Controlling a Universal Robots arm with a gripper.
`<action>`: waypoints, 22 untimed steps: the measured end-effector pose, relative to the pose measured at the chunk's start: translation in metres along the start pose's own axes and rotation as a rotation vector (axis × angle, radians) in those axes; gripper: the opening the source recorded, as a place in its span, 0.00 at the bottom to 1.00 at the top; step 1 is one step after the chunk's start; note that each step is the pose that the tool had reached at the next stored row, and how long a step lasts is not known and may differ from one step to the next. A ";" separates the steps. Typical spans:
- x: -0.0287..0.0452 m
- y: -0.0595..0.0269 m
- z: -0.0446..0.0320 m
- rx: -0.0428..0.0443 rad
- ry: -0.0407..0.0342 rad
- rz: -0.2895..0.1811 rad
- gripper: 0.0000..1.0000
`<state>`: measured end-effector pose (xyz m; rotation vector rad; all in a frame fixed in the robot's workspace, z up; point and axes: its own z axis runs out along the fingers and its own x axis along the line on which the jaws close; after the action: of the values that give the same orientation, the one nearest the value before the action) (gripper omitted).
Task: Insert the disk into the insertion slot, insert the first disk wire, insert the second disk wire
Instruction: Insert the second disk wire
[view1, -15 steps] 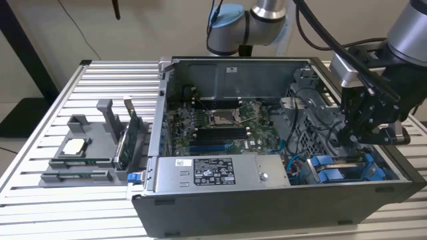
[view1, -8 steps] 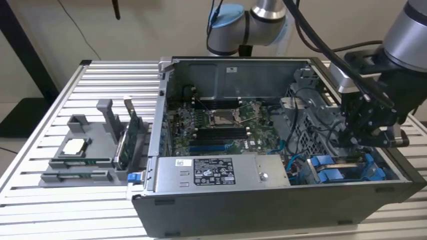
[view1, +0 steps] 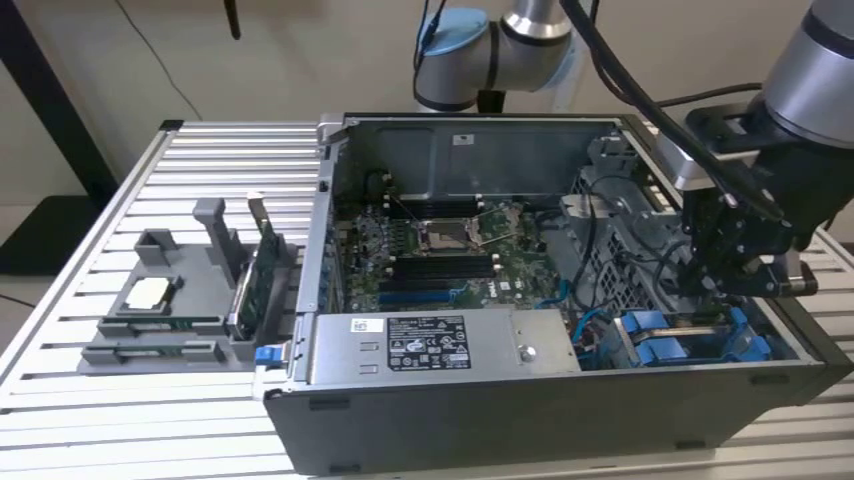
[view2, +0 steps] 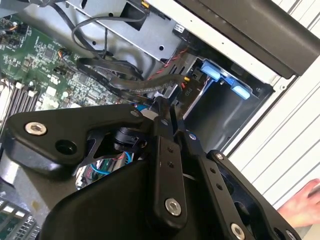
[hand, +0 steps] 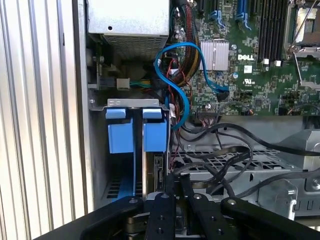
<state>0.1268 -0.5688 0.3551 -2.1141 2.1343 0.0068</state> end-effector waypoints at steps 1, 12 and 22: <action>0.0000 0.0001 0.0005 0.0014 -0.0002 0.000 0.16; 0.0052 0.0007 0.0068 0.0047 0.0004 0.002 0.16; 0.0071 0.0010 0.0083 0.0054 0.0007 0.008 0.16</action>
<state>0.1266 -0.5750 0.3460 -2.1031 2.1407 0.0011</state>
